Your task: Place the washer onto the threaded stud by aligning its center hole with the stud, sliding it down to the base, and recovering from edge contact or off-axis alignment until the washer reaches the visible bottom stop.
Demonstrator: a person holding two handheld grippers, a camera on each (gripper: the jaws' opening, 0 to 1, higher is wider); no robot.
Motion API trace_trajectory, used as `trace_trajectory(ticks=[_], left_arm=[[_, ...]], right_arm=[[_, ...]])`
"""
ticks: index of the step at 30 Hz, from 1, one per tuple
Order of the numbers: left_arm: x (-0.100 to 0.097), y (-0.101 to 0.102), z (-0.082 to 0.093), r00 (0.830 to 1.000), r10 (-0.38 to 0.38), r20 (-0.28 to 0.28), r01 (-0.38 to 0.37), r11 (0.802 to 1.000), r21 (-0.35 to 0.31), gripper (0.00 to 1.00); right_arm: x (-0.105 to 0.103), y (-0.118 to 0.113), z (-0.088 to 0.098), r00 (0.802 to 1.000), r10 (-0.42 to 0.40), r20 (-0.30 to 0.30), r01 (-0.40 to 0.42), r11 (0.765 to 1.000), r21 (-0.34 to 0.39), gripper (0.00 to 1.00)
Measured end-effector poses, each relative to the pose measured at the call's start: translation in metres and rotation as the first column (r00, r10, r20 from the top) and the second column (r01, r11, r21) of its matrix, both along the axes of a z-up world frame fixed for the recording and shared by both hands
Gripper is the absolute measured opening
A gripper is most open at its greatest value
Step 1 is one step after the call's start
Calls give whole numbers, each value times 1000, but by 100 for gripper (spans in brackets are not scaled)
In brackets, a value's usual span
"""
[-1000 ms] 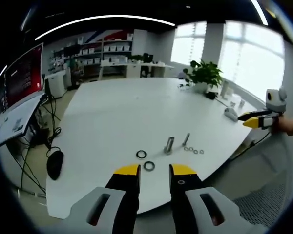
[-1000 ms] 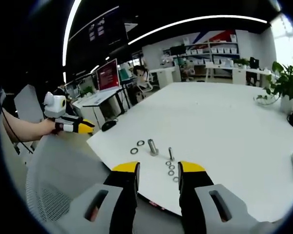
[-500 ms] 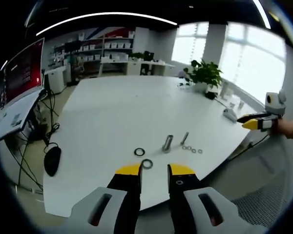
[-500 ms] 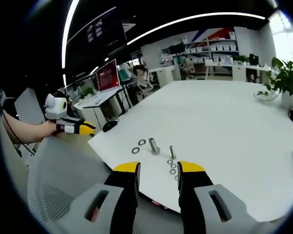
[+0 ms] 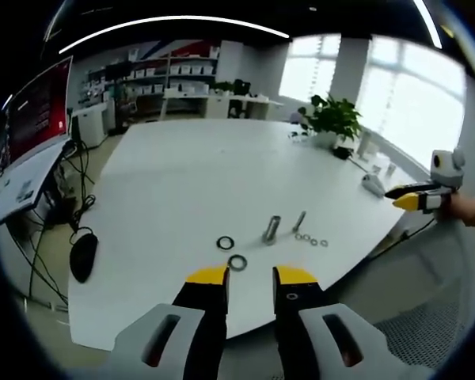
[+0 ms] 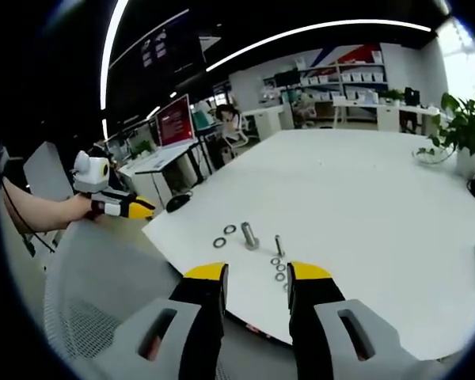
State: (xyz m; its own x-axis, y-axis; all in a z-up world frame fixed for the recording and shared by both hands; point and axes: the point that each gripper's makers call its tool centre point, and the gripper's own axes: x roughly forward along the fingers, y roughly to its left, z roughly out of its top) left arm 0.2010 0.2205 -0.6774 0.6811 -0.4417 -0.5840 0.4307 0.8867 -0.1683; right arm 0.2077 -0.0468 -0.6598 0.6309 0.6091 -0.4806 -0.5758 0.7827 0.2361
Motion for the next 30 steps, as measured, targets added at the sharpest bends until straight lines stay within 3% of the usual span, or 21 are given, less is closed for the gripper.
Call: trace_trajectory(ticks=[30], left_arm=[[-1,6,-6,1000,21,-20,-21,999,24,22]], right_arm=[[-5,5,-5,999,36,-19,-36,999,-13,32]])
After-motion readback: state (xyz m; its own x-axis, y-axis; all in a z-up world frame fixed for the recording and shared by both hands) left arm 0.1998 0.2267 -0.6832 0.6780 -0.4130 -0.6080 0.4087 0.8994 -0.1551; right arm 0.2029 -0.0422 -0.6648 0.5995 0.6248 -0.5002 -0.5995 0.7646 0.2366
